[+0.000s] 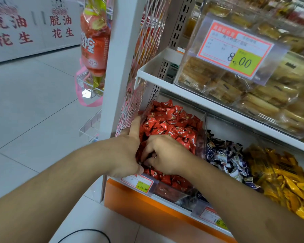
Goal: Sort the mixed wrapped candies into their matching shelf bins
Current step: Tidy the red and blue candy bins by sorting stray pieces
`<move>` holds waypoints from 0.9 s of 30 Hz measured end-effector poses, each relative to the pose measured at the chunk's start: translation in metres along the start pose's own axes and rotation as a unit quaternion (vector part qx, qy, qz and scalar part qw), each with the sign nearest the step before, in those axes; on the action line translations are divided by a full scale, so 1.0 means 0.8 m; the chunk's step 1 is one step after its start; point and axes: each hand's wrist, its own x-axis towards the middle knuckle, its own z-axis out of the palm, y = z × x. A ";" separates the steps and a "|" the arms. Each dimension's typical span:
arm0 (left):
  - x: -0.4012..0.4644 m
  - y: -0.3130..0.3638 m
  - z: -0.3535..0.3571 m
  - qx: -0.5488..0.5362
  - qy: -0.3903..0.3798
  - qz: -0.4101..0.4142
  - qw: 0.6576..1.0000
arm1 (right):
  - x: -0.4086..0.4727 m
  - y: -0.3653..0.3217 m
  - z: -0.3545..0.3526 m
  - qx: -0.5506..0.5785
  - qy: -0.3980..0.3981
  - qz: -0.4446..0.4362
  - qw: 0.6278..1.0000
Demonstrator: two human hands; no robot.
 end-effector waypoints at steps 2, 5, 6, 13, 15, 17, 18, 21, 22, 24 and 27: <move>0.000 0.002 -0.001 0.001 0.001 -0.001 1.000 | -0.004 0.001 0.003 -0.007 -0.007 0.001 1.000; -0.001 0.004 -0.002 -0.001 0.000 -0.001 1.000 | 0.001 -0.006 0.009 0.004 -0.004 0.011 1.000; -0.002 0.004 -0.002 -0.001 0.000 0.000 1.000 | 0.004 -0.008 0.012 0.001 -0.001 0.015 1.000; -0.001 0.002 -0.002 0.001 0.001 0.001 1.000 | 0.008 -0.008 0.016 -0.020 0.011 0.039 0.999; 0.000 0.001 -0.001 0.003 -0.001 0.000 1.000 | 0.003 -0.007 0.013 0.016 0.032 0.056 0.998; 0.000 0.001 -0.001 0.004 -0.002 -0.003 1.000 | -0.004 -0.009 0.003 0.077 0.056 0.071 0.993; 0.000 0.001 -0.001 0.004 -0.002 -0.004 1.000 | -0.009 -0.012 -0.004 0.103 0.069 0.077 0.989; -0.001 0.001 -0.002 0.003 -0.004 -0.004 1.000 | -0.036 -0.026 -0.031 0.163 0.119 0.096 0.975; -0.001 0.001 -0.002 0.002 -0.004 -0.004 1.000 | -0.049 -0.029 -0.041 0.178 0.141 0.100 0.969; -0.002 0.002 -0.003 -0.004 -0.007 -0.003 1.000 | -0.079 -0.032 -0.060 0.201 0.174 0.114 0.957; -0.004 0.003 -0.003 -0.011 -0.013 -0.002 1.000 | -0.135 -0.023 -0.080 0.201 0.204 0.155 0.945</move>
